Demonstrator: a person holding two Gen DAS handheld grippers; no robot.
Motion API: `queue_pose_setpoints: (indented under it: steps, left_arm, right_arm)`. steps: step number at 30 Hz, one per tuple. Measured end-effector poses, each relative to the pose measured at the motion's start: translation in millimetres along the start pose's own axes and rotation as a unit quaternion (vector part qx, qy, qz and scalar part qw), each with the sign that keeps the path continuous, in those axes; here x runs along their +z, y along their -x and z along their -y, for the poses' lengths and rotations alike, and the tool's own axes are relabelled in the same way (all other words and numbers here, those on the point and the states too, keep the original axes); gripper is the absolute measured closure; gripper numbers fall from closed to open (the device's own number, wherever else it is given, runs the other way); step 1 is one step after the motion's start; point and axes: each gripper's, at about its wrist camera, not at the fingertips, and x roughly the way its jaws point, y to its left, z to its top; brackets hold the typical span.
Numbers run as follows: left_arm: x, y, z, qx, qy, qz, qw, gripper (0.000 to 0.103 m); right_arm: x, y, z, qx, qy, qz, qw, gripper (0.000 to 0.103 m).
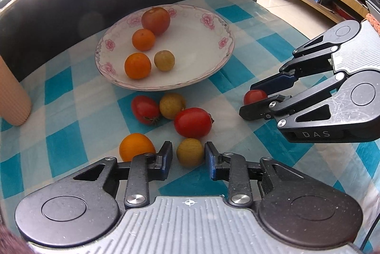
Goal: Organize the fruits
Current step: 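Close the right tool on a small red cherry tomato, then close the left tool on a small yellow fruit while the right holds the cherry tomato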
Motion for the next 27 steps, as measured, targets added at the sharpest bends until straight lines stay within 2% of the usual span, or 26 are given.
queue_pose_setpoints:
  steps: [7, 11, 18, 27]
  left_arm:
    - [-1, 0, 1, 0.005, 0.001, 0.0, 1.0, 0.065]
    - [-1, 1, 5, 0.008, 0.003, -0.002, 1.0, 0.07]
    - [0, 3, 10, 0.015, -0.003, -0.008, 0.9998, 0.071]
    - [10, 22, 11, 0.018, 0.003, 0.021, 0.9996, 0.071]
  right_arm:
    - [-2, 2, -2, -0.009, 0.007, -0.006, 1.0, 0.062]
    - [-3, 3, -5, -0.017, 0.009, -0.011, 1.0, 0.063]
    - [-2, 11, -7, -0.021, 0.002, -0.01, 1.0, 0.063]
    - [6, 31, -10, -0.037, -0.011, 0.017, 0.999, 0.063]
